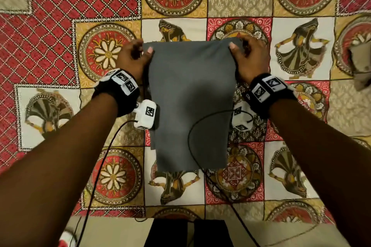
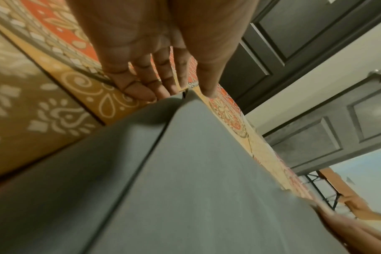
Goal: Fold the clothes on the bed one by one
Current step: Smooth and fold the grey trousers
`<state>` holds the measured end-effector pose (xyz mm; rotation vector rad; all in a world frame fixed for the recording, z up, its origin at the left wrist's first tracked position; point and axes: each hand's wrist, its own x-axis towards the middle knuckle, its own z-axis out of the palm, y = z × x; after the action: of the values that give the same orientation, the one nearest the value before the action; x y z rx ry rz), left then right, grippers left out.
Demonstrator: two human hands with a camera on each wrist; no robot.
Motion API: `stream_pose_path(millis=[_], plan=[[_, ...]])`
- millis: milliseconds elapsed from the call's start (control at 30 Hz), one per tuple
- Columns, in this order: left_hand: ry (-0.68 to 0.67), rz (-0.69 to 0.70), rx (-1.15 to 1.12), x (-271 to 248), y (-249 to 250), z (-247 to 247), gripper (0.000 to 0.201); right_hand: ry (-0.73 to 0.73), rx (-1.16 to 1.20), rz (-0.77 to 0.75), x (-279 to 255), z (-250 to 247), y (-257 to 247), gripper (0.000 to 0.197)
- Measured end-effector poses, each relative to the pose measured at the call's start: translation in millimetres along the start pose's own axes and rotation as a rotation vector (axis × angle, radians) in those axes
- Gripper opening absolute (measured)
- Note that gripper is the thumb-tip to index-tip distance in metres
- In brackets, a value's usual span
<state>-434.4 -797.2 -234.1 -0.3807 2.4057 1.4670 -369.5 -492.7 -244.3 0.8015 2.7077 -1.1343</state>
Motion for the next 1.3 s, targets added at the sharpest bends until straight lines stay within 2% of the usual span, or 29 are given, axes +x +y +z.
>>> stream_pose_path(millis=[100,200,333,433,533,600,633,700,733,800,833,900,967,1100,1200,1300], plan=[[0.021,0.003,0.037,4,1,2,0.008,0.016,-0.015,0.008,7,3,-1,0.035],[0.091,-0.045,-0.054,8,-5,0,0.018,0.020,0.127,0.020,8,2,2,0.020],[0.100,-0.084,-0.160,13,-6,-2,0.023,-0.065,0.163,-0.036,9,0,5,0.026],[0.111,-0.073,-0.146,16,-5,0,0.021,-0.068,0.011,-0.024,17,-6,3,0.031],[0.173,-0.094,-0.115,15,-2,3,0.025,0.097,-0.126,0.034,25,-19,-5,0.033],[0.206,-0.109,-0.070,13,2,-1,0.032,0.205,-0.166,-0.074,18,-26,-22,0.042],[0.219,-0.075,0.012,11,4,-5,0.034,0.209,-0.201,-0.187,8,-25,-35,0.044],[0.232,0.168,0.278,2,8,-11,0.039,0.072,-0.293,-0.456,-14,-13,-64,0.044],[0.198,0.339,0.422,-6,11,-11,0.042,-0.052,-0.351,-0.587,-25,0,-74,0.046],[0.008,0.596,0.697,-27,10,-4,0.049,-0.310,-0.490,-0.730,-40,26,-79,0.055],[-0.100,0.628,0.808,-37,5,0,0.054,-0.398,-0.550,-0.725,-42,36,-72,0.062],[-0.216,0.529,0.937,-41,-13,5,0.065,-0.461,-0.643,-0.633,-39,43,-48,0.077],[-0.253,0.393,0.958,-33,-28,0,0.076,-0.391,-0.705,-0.582,-32,38,-25,0.089],[-0.289,0.350,0.945,-20,-35,-7,0.090,-0.315,-0.758,-0.441,-23,26,-16,0.106],[-0.276,0.303,0.925,-18,-34,-10,0.097,-0.272,-0.707,-0.297,-14,17,-14,0.109],[-0.314,0.269,0.908,-12,-28,-14,0.103,-0.274,-0.645,-0.214,-5,4,-10,0.104]])
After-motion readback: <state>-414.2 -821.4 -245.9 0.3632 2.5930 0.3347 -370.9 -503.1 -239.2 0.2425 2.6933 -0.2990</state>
